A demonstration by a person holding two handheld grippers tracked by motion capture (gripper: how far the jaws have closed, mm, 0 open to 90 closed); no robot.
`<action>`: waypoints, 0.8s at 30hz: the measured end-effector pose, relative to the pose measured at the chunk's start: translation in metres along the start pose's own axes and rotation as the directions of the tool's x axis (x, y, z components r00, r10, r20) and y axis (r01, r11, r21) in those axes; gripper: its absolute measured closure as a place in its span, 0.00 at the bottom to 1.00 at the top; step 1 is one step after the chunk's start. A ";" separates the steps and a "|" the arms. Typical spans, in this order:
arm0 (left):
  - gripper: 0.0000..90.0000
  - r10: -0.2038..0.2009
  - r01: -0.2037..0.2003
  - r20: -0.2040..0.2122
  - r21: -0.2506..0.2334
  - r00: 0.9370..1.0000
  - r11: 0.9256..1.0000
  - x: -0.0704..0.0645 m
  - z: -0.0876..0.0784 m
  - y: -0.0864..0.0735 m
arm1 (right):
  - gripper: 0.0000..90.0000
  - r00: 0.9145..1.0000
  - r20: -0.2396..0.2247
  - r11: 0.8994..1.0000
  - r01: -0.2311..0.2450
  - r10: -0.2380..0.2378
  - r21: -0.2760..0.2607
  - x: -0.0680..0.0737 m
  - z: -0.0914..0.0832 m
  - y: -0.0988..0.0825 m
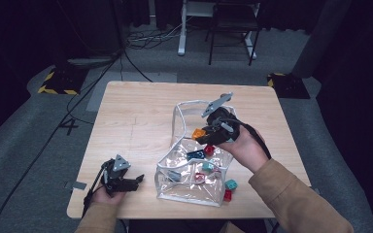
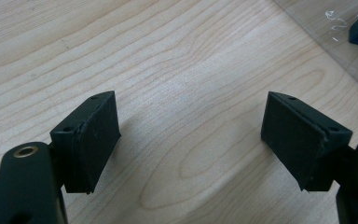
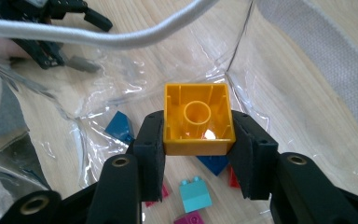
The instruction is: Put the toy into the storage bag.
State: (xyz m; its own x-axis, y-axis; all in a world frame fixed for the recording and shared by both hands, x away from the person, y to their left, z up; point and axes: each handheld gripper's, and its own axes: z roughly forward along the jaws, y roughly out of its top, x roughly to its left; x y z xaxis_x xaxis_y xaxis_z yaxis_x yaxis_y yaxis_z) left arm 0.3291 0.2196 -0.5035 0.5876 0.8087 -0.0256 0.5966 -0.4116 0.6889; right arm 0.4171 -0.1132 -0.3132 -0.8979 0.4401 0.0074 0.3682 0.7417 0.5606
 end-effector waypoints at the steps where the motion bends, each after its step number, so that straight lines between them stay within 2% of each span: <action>1: 0.22 -0.001 0.001 -0.002 -0.002 1.000 1.000 0.000 0.000 0.000 | 0.65 1.000 -0.001 1.000 -0.001 0.001 0.008 0.000 0.001 0.000; 5: 0.22 0.000 0.000 0.000 0.000 1.000 1.000 0.000 0.000 0.000 | 0.64 1.000 -0.010 0.999 -0.007 0.007 0.042 -0.001 0.006 -0.001; 7: 0.22 0.000 0.000 0.000 -0.001 1.000 1.000 0.000 0.000 0.000 | 0.58 1.000 -0.016 0.999 -0.006 0.007 0.044 -0.001 0.007 -0.002; 9: 0.22 -0.002 0.002 0.000 -0.001 1.000 1.000 0.000 0.000 0.000 | 0.52 1.000 -0.002 1.000 -0.004 0.004 0.025 -0.001 0.006 -0.003; 14: 0.22 0.000 0.000 0.000 0.000 1.000 1.000 0.000 0.000 0.000 | 0.50 1.000 0.004 0.999 -0.002 0.002 -0.039 0.000 -0.007 -0.006; 19: 0.22 0.000 0.000 0.000 0.000 1.000 1.000 0.000 0.000 0.000 | 0.50 1.000 0.012 0.993 -0.004 0.006 -0.118 0.004 -0.026 -0.014; 24: 0.22 0.000 0.000 0.000 0.000 1.000 1.000 0.000 0.000 0.000 | 0.50 1.000 0.021 0.983 0.000 0.004 -0.185 0.007 -0.045 -0.026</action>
State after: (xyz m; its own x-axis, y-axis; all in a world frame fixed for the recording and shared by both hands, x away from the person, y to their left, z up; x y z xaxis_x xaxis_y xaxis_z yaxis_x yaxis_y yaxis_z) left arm 0.3291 0.2196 -0.5035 0.5878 0.8086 -0.0253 0.5964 -0.4120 0.6889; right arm 0.3908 -0.1517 -0.2906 -0.8913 0.4534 -0.0074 0.3172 0.6350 0.7044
